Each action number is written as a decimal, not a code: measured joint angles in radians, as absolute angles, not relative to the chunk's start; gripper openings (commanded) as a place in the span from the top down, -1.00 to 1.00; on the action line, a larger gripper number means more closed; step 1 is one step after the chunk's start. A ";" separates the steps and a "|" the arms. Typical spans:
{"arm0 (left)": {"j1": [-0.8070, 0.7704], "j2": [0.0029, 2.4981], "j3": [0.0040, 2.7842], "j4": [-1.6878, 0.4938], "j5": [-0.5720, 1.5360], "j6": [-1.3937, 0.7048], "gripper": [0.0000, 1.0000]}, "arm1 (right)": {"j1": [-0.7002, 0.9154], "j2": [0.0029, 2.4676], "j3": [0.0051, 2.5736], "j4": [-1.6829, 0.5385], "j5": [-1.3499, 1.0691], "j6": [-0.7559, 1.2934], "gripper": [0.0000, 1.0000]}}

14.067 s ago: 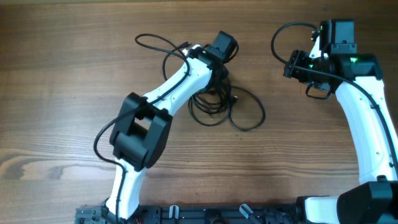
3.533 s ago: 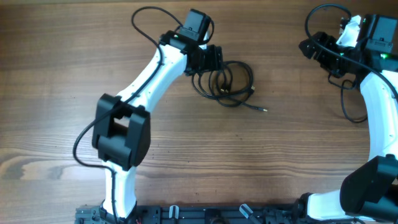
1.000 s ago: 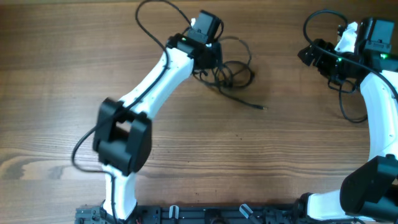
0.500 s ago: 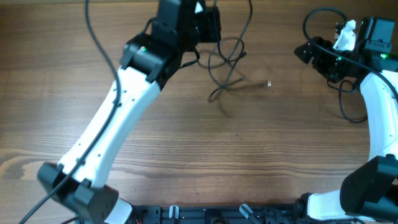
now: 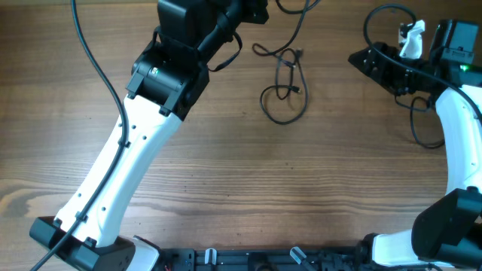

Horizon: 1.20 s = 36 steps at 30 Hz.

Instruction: Untangle cables

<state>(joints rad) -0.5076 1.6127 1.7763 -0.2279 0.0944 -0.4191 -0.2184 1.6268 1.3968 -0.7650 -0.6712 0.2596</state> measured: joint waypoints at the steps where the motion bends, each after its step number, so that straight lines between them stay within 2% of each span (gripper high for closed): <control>1: -0.508 1.613 1.776 -0.241 0.094 -0.419 0.92 | -0.215 1.627 1.397 -0.758 -0.684 0.258 -0.68; 6: -0.508 1.613 1.777 -0.357 0.091 -0.419 0.92 | -0.187 1.627 1.396 -0.687 -0.802 0.225 -0.67; 13: -0.508 1.613 1.778 -0.643 0.068 -0.470 0.92 | -0.080 1.627 1.396 -0.612 -0.890 0.216 -0.63; 16: -0.508 1.632 1.780 -0.795 -0.036 -0.487 0.92 | -0.044 1.627 1.396 -0.608 -0.868 0.239 -0.63; 19: -0.505 1.679 1.779 -0.897 -0.231 -0.493 0.92 | -0.033 1.627 1.396 -0.608 -0.847 0.253 -0.63; 23: -0.483 1.747 1.779 -0.891 -0.489 -0.495 0.92 | -0.033 1.627 1.396 -0.608 -0.833 0.263 -0.63; 29: -0.443 1.773 1.779 -0.748 -0.788 -0.480 0.92 | -0.033 1.627 1.396 -0.619 -0.818 0.264 -0.64; 36: -0.454 1.773 1.779 -0.551 -1.047 -0.309 0.92 | -0.033 1.627 1.396 -0.623 -0.810 0.264 -0.64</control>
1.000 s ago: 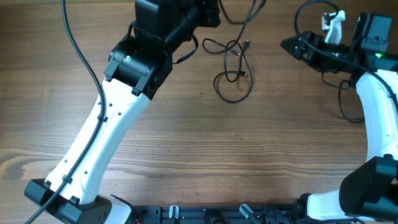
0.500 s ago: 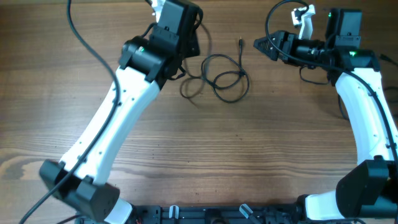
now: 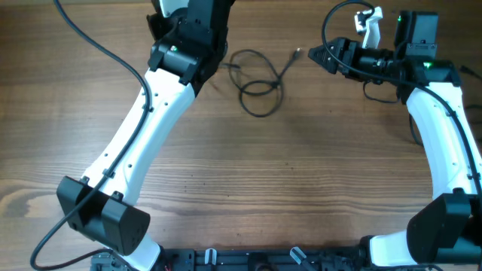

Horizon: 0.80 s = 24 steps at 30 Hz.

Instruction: Untangle cables

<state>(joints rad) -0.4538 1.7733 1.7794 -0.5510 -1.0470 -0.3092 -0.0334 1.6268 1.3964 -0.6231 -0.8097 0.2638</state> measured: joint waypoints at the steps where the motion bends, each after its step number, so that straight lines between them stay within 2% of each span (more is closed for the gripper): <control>1: -0.458 1.773 1.779 -0.529 -1.071 -0.278 0.92 | -0.033 1.627 1.396 -0.623 -0.810 0.264 -0.64; 4: -0.467 1.770 1.779 -0.517 -1.069 -0.247 0.92 | -0.031 1.627 1.396 -0.623 -0.803 0.264 -0.64; 7: -0.488 1.739 1.779 -0.511 -0.972 -0.230 0.92 | -0.017 1.627 1.396 -0.622 -0.791 0.264 -0.64; 15: -0.525 1.425 1.777 -0.357 -0.401 -0.222 0.92 | 0.028 1.627 1.396 -0.596 -0.757 0.268 -0.64; 24: -0.525 1.266 1.781 -0.202 -0.236 -0.389 0.92 | 0.028 1.627 1.396 -0.569 -0.753 0.290 -0.64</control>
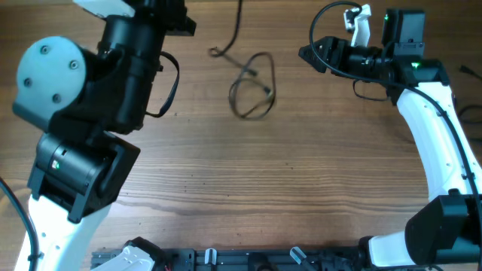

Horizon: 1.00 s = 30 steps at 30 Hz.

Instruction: Untangle cables

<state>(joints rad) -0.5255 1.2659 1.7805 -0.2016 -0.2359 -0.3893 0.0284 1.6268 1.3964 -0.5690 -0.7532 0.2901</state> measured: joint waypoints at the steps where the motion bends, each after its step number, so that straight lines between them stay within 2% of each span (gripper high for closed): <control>1: -0.525 1.267 1.781 -0.192 -0.229 -0.419 0.92 | 0.028 1.627 1.396 -0.567 -0.753 0.290 -0.64; 9: -0.525 1.286 1.780 -0.095 -0.207 -0.623 0.92 | 0.034 1.627 1.396 -0.567 -0.762 0.290 -0.64; 16: -0.525 1.298 1.781 -0.088 -0.207 -0.695 0.92 | 0.136 1.627 1.396 -0.542 -0.765 0.274 -0.62; 25: -0.525 1.298 1.781 -0.097 -0.207 -0.698 0.92 | 0.225 1.642 1.383 -0.541 -0.770 0.018 -0.61; 30: -0.525 1.298 1.781 -0.111 -0.207 -0.699 0.92 | 0.225 1.748 1.380 -0.546 -0.865 -0.083 -0.61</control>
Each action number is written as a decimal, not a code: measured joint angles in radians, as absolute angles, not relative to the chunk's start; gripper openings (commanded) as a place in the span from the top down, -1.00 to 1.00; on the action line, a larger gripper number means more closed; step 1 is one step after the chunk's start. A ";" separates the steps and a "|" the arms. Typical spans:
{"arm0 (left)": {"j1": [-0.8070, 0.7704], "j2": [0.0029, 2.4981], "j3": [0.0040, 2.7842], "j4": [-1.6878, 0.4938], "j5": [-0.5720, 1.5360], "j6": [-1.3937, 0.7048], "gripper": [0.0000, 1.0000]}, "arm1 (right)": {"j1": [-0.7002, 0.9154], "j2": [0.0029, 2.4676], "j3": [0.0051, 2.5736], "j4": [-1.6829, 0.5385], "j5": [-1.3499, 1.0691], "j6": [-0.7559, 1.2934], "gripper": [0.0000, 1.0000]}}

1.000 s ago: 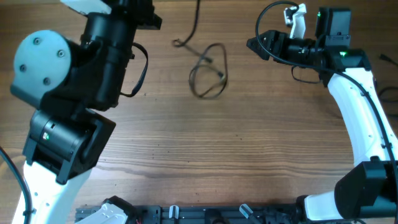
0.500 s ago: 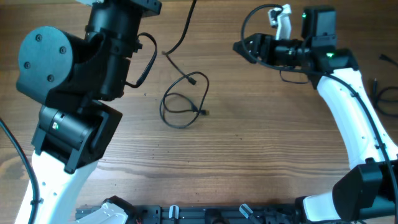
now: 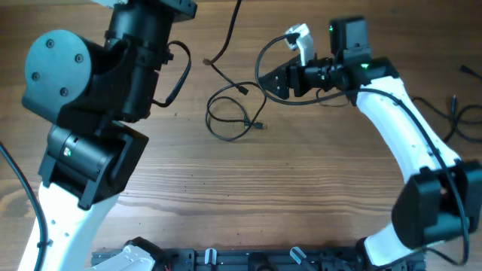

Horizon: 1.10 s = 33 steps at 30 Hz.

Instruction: Untangle cables

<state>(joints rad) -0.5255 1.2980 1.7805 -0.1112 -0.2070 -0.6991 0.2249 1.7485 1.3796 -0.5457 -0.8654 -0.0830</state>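
A thin black cable (image 3: 226, 113) lies in a loose loop on the wooden table, and one strand runs up past the top edge. Two small plug ends (image 3: 244, 90) rest on and beside the loop. My right gripper (image 3: 269, 80) points left just right of the loop, close to the upper plug; its dark fingers merge, so open or shut is unclear. My left arm (image 3: 98, 90) looms large at the left, with its gripper out of the frame at the top.
More black cable (image 3: 455, 109) lies at the right edge of the table behind the right arm. The right arm's own wiring arcs above its gripper. A dark rail (image 3: 248, 260) runs along the front edge.
The right gripper has moved left and nearer, from the back centre-right to just beside the loop. The cable loop lies further left and nearer, and is spread wider. The left arm barely shifted.
The cable first lay bunched at the back centre, with the left arm reaching over it and the right gripper far right. Then the loop lay further left and the right gripper nearer. Then the left arm stood at the left. Now the right gripper is at the loop.
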 measured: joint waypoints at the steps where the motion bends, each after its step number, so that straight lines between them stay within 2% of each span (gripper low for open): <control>1: -0.525 1.298 1.780 -0.112 -0.207 -0.701 0.92 | 0.225 1.768 1.378 -0.555 -0.893 -0.105 -0.61; 3: -0.525 1.298 1.781 -0.113 -0.207 -0.702 0.92 | 0.225 1.800 1.376 -0.587 -0.957 -0.164 -0.60; 8: -0.525 1.298 1.781 -0.120 -0.207 -0.702 0.92 | 0.225 1.864 1.375 -0.598 -1.043 -0.245 -0.29; 14: -0.525 1.298 1.781 -0.136 -0.207 -0.702 0.92 | 0.229 1.906 1.371 -0.561 -1.075 -0.235 0.74; 16: -0.525 1.298 1.780 -0.158 -0.207 -0.702 0.92 | 0.230 1.906 1.369 -0.530 -1.059 -0.191 0.90; 23: -0.525 1.314 1.781 -0.327 -0.211 -0.645 0.92 | 0.231 1.864 1.363 -0.508 -0.902 -0.014 0.91; 27: -0.525 1.390 1.782 -0.448 -0.250 -0.546 0.92 | 0.231 1.677 1.362 -0.512 -0.862 0.031 0.91; 33: -0.522 1.547 1.781 -0.468 -0.315 -0.462 0.92 | 0.231 1.532 1.365 -0.628 -0.870 0.064 0.91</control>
<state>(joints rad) -0.5220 1.5471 1.7813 -0.4683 -0.3149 -0.4618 0.2306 1.5322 1.3655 -0.6281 -0.8703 0.0639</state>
